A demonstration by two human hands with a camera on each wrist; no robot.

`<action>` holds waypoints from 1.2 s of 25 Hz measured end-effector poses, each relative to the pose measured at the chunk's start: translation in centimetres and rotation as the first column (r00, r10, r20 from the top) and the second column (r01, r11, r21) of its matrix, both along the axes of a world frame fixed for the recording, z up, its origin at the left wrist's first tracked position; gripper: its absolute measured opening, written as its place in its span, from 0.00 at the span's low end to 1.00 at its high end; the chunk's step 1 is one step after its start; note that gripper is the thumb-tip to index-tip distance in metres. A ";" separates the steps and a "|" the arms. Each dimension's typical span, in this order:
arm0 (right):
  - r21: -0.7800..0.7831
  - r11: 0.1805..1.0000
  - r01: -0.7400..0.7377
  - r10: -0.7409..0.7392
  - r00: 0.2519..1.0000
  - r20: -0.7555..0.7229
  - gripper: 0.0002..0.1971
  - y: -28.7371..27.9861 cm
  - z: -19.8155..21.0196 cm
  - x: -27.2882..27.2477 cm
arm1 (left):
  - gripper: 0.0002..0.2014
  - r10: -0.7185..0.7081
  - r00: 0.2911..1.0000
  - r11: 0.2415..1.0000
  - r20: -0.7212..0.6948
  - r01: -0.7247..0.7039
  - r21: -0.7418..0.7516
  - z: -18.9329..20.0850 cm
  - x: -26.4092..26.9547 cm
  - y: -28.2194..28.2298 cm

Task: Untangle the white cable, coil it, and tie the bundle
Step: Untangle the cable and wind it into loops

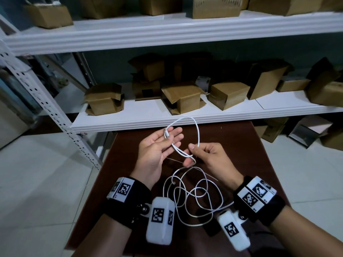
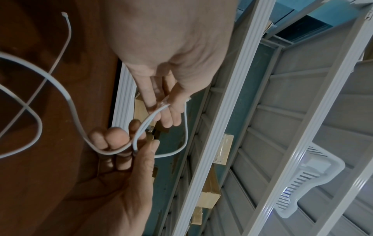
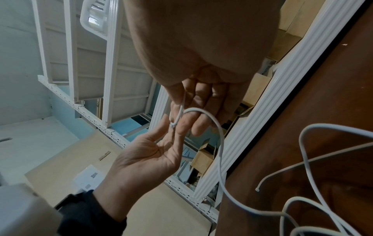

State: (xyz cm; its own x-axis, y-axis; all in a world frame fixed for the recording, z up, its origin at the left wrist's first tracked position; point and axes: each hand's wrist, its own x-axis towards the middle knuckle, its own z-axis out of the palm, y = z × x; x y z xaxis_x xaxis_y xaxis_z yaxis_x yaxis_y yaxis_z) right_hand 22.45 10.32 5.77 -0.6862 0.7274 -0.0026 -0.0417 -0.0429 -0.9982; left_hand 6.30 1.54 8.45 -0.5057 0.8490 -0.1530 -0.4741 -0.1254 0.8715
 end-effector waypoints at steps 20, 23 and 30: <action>-0.075 0.997 -0.030 0.030 1.000 0.002 0.16 0.5 0.1 0.2 | 0.13 0.033 0.999 0.999 0.015 -0.033 -0.010 -0.3 -0.1 0.5; -0.073 0.997 -0.030 0.030 1.000 0.001 0.16 0.5 0.0 0.1 | 0.12 0.032 0.998 0.999 0.053 -0.031 -0.020 -0.3 -0.3 0.5; -0.107 0.994 -0.026 0.025 1.000 -0.014 0.17 0.4 0.1 0.1 | 0.18 0.017 0.998 1.000 0.056 -0.016 -0.007 -0.4 -0.8 0.3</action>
